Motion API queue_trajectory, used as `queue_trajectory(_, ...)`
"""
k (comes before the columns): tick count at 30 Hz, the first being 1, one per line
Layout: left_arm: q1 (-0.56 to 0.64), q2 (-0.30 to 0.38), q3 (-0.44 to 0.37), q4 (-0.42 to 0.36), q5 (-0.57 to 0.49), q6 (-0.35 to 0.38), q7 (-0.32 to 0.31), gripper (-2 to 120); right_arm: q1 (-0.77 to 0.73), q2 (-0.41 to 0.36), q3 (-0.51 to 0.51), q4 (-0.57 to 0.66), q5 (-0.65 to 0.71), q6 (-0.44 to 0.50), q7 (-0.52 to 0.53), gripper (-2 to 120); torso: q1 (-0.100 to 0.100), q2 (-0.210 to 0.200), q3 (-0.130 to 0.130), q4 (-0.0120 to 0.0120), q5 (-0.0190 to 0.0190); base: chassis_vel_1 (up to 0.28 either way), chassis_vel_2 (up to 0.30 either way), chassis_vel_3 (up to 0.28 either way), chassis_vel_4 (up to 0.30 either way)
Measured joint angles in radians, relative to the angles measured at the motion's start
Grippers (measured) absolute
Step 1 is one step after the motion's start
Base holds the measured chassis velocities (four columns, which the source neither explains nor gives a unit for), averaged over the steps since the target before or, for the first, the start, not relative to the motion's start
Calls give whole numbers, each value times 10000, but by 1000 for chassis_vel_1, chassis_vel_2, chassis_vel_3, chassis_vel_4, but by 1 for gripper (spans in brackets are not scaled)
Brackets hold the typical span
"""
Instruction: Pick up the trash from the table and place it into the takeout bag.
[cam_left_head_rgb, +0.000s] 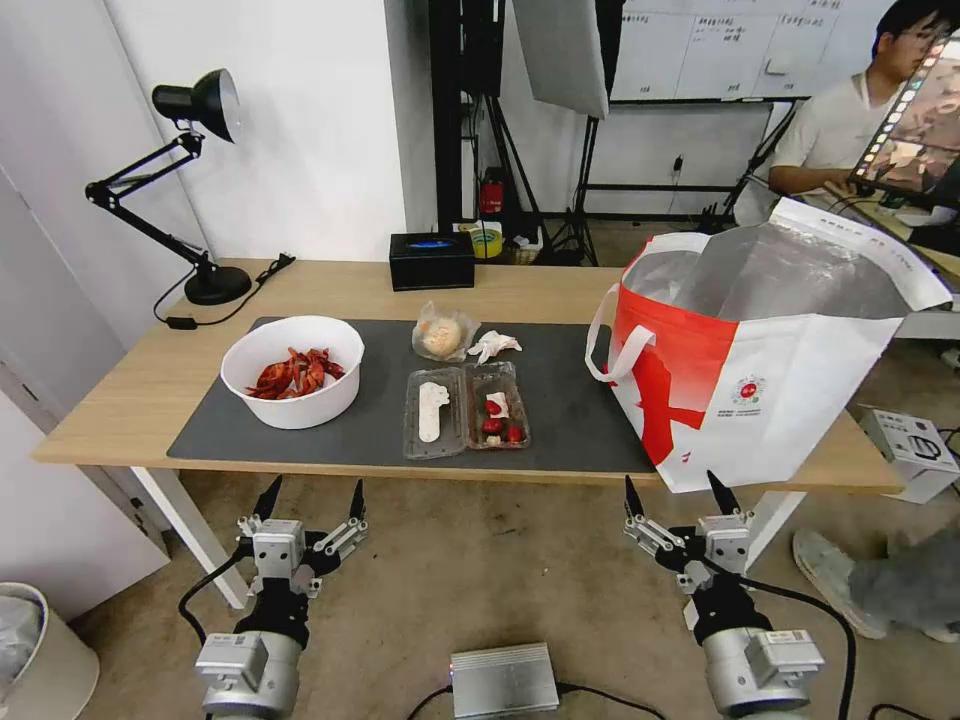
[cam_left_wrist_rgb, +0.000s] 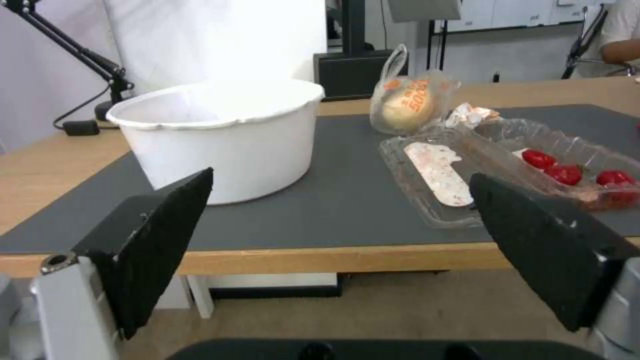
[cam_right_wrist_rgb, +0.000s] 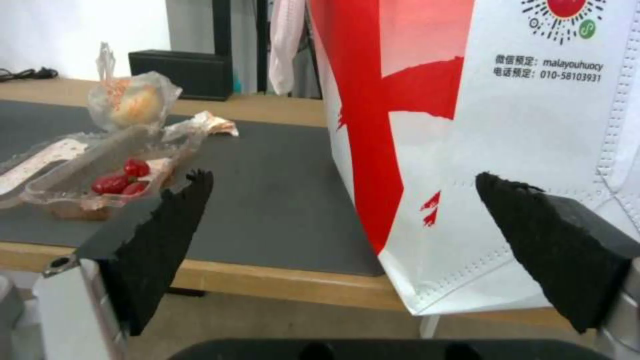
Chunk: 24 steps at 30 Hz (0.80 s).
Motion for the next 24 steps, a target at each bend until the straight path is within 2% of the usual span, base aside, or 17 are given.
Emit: queue_trajectory(24,-18,0,6,11,-34,59,-25,100,36,-90,-1,-36,43,-52,1,100,0,0,0,0,0,0,0,0,0)
